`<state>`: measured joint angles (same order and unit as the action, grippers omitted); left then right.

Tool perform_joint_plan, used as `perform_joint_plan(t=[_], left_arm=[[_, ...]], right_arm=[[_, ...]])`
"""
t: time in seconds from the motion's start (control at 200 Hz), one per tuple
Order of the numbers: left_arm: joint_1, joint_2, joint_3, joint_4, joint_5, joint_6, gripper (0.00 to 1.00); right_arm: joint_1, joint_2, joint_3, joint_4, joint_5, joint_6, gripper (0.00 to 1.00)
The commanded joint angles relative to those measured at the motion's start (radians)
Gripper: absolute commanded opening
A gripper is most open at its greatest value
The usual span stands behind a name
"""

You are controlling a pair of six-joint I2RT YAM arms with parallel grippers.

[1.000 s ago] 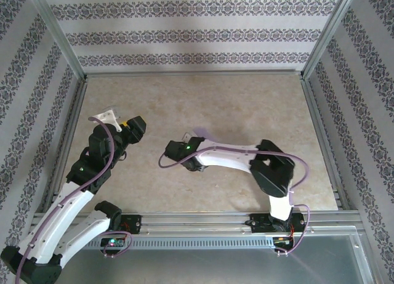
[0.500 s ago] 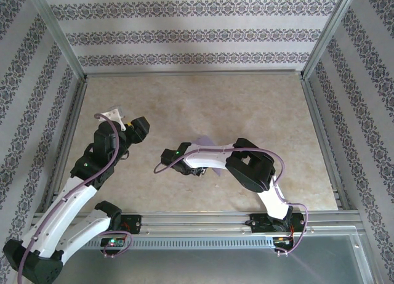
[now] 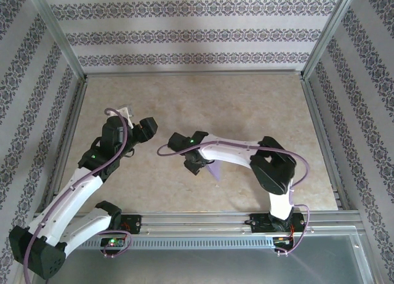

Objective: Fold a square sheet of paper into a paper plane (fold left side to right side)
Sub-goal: Turn over the paper at the center of the table, then pick up the paper from the center of the table.

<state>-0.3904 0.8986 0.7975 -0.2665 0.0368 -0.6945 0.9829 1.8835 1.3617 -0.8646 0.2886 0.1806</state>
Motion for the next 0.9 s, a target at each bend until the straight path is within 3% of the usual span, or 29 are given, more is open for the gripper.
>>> perform_joint_plan(t=[0.0, 0.225, 0.375, 0.565, 0.645, 0.894], left_arm=[[0.014, 0.035, -0.038, 0.125, 0.08, -0.063, 0.68], [0.013, 0.213, -0.096, 0.272, 0.21, -0.191, 0.64], [-0.006, 0.377, -0.123, 0.418, 0.309, -0.288, 0.54], [-0.084, 0.574, -0.111, 0.571, 0.352, -0.362, 0.52], [-0.11, 0.649, -0.096, 0.624, 0.372, -0.384, 0.5], [-0.154, 0.803, -0.061, 0.737, 0.389, -0.431, 0.48]], right_arm=[[-0.041, -0.113, -0.047, 0.052, -0.062, 0.03, 0.72], [-0.157, -0.388, -0.24, 0.243, -0.113, 0.123, 0.82], [-0.289, -0.604, -0.437, 0.432, -0.207, 0.238, 0.84], [-0.479, -0.902, -0.72, 0.702, -0.35, 0.396, 0.93], [-0.562, -1.007, -0.81, 0.747, -0.397, 0.452, 0.98], [-0.799, -1.219, -0.957, 0.771, -0.583, 0.569, 0.98]])
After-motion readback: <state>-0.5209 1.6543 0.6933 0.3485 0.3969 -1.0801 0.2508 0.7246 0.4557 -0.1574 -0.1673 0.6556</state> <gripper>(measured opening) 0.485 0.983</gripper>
